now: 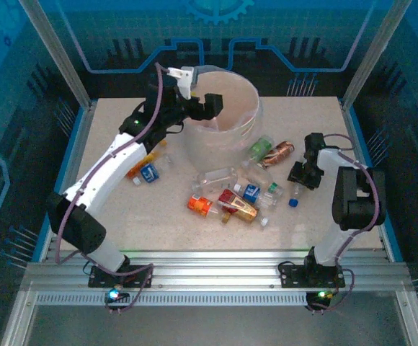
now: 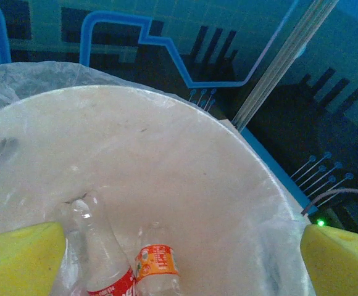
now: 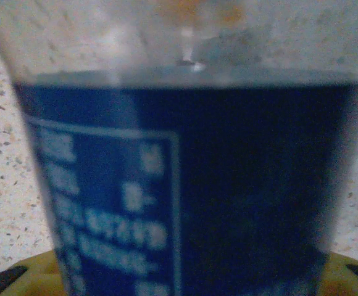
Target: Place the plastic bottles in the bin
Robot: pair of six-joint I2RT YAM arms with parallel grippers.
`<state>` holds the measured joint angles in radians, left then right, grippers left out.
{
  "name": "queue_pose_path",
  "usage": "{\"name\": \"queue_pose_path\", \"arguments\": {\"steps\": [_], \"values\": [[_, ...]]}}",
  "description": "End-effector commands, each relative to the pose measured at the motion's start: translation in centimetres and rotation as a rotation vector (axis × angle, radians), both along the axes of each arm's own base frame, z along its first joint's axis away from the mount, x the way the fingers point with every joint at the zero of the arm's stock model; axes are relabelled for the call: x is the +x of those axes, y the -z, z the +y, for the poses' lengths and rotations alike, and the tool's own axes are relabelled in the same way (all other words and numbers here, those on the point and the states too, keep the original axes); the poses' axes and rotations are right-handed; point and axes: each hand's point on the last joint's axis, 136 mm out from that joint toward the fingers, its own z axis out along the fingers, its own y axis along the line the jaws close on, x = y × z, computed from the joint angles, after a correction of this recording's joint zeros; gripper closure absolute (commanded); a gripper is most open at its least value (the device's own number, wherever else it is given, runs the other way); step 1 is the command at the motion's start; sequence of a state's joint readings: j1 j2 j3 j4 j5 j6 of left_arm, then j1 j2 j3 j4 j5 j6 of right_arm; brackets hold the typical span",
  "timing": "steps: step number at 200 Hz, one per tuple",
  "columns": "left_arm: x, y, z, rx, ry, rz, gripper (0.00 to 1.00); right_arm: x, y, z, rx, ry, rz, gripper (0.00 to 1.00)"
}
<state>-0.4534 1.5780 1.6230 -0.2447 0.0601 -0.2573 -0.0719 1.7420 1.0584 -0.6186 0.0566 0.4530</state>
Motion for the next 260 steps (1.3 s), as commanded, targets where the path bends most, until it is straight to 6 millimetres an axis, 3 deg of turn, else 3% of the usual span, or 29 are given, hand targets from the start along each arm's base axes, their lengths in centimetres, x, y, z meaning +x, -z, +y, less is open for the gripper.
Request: {"name": "queue_pose_path", "arguments": {"steps": [1,33,72,102,140,171,212,260], "values": [[-1.7,-2.6,0.6,-0.084,0.010,-0.045,0.01,-0.1,-2.5,-0.2,-0.040,-0.029,-0.055,0.56],[-3.4,-3.4,0.6,-0.147,0.046,-0.044,0.01,0.0,-6.6,0.4,-0.058,-0.072,-0.165,0.59],[-5.0,-3.7,0.1,-0.215,0.100,-0.024,0.01,-0.1,-13.4,3.0,-0.041,-0.178,-0.374,0.62],[-5.9,-4.0,-1.2,-0.263,0.173,-0.002,0.01,-0.9,-19.8,6.4,-0.036,-0.315,-0.578,0.62],[-7.0,-3.8,-4.7,-0.243,0.281,0.024,0.01,-2.7,-26.5,11.2,0.007,-0.496,-0.822,0.63],[-8.6,-4.0,-8.4,-0.218,0.415,0.037,0.01,-4.3,-29.9,13.8,0.090,-0.596,-0.961,0.63],[-11.5,-4.9,-12.7,-0.214,0.627,0.023,0.01,-6.4,-32.7,16.7,0.211,-0.715,-1.075,0.62],[-13.6,-5.9,-14.9,-0.245,0.771,-0.018,0.01,-7.8,-34.1,18.8,0.312,-0.802,-1.122,0.61]]}}
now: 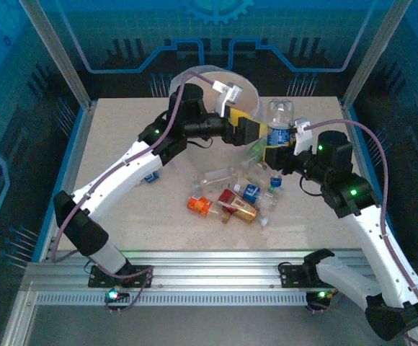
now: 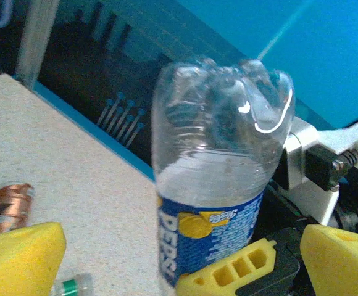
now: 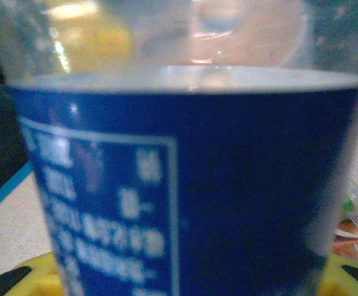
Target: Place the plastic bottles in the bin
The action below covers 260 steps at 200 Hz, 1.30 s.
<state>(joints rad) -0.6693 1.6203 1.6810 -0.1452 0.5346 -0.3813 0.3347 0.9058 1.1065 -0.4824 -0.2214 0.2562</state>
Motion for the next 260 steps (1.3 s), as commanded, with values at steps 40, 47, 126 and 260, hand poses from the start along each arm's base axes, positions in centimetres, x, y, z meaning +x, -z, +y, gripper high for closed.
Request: {"name": "queue_pose_path", "arguments": {"steps": [40,47,126,260], "values": [[-1.9,-2.9,-1.6,-0.093,0.152,-0.073,0.01,-2.1,-2.9,3.3,0.064,-0.187,-0.092,0.60],[-2.0,-3.1,-1.8,-0.105,0.168,-0.075,0.01,-2.2,-3.0,3.5,0.064,-0.198,-0.093,0.60],[-2.5,-3.8,-2.1,-0.141,0.217,-0.085,0.11,-2.9,-3.2,5.2,0.062,-0.282,-0.102,0.60],[-1.0,-4.3,0.4,-0.132,0.089,-0.131,0.69,-2.4,-1.2,3.2,-0.015,-0.163,-0.076,0.00]]}}
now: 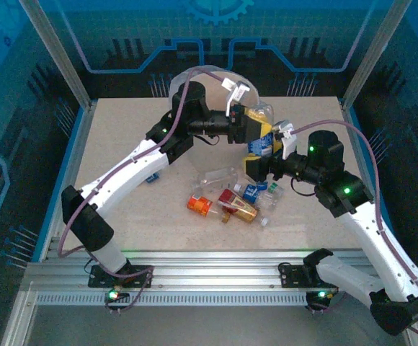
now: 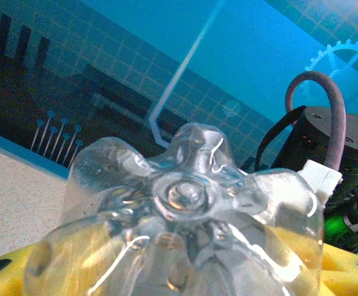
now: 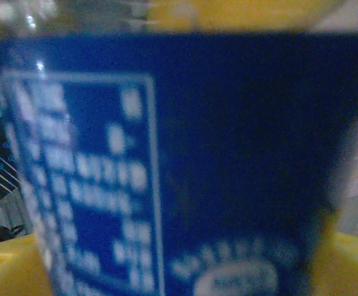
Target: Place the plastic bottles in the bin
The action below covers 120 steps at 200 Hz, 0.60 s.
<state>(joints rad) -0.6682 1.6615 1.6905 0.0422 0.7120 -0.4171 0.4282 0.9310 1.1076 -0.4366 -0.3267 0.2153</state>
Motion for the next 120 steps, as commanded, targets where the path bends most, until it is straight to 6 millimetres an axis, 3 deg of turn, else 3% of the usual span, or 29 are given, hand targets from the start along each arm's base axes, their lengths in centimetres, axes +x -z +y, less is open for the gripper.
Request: {"name": "queue_pose_path", "arguments": {"steps": [1,54,120], "values": [[0.8,-1.8,2.1,-0.023,-0.090,-0.048,0.69,-0.5,-0.6,-0.9,-0.025,0.046,-0.045,0.00],[4.5,-2.6,6.3,0.013,-0.337,-0.109,0.69,-0.7,0.4,-5.0,-0.085,0.257,-0.039,0.00],[8.7,-4.0,10.2,0.112,-0.600,-0.226,0.69,-0.9,1.0,-7.6,-0.126,0.380,-0.021,0.00]]}}
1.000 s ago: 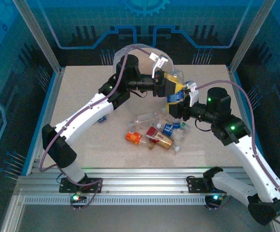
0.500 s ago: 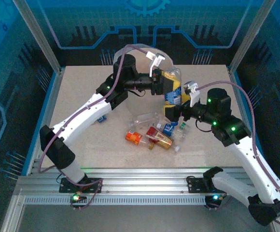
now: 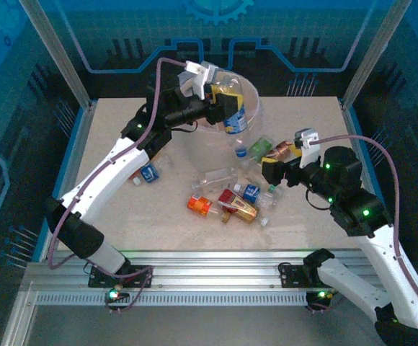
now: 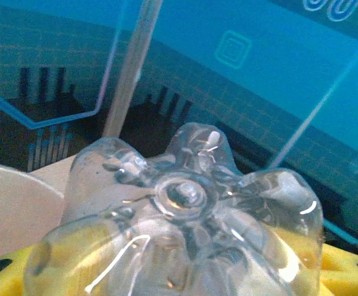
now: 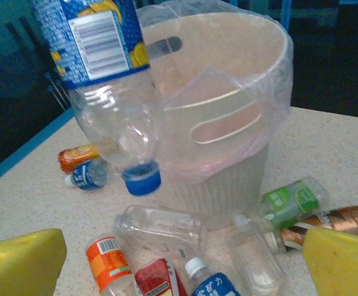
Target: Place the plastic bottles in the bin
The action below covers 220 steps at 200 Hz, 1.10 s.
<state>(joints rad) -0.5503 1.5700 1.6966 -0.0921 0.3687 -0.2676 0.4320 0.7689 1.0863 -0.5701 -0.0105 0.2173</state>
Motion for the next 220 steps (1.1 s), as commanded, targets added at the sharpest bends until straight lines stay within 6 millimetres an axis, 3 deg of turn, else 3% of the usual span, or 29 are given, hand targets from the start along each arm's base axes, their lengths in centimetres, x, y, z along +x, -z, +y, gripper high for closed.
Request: {"name": "queue_pose_path", "arguments": {"steps": [1,57,100,130,175,196,220], "values": [[1.7,-2.5,2.4,0.049,-0.146,-0.105,0.69,0.1,1.0,-1.5,-0.029,0.093,0.030,0.00],[5.9,-3.0,5.3,0.126,-0.325,-0.134,0.69,0.8,1.7,-3.0,-0.047,0.192,0.054,0.00],[8.1,-3.9,6.0,0.131,-0.367,-0.128,0.69,1.2,2.4,-3.6,-0.063,0.232,0.076,0.00],[7.4,-5.4,4.8,0.078,-0.283,-0.103,0.69,1.3,2.8,-4.1,-0.073,0.265,0.086,0.00],[4.4,-8.0,4.0,-0.039,-0.167,-0.054,0.68,1.1,2.6,-4.4,-0.071,0.273,0.086,0.00],[3.5,-9.9,4.5,-0.099,-0.143,-0.065,0.68,0.9,2.6,-4.5,-0.066,0.278,0.084,0.00],[4.5,-11.6,6.2,-0.140,-0.193,-0.099,0.69,0.8,2.8,-4.7,-0.059,0.289,0.084,0.00]]}}
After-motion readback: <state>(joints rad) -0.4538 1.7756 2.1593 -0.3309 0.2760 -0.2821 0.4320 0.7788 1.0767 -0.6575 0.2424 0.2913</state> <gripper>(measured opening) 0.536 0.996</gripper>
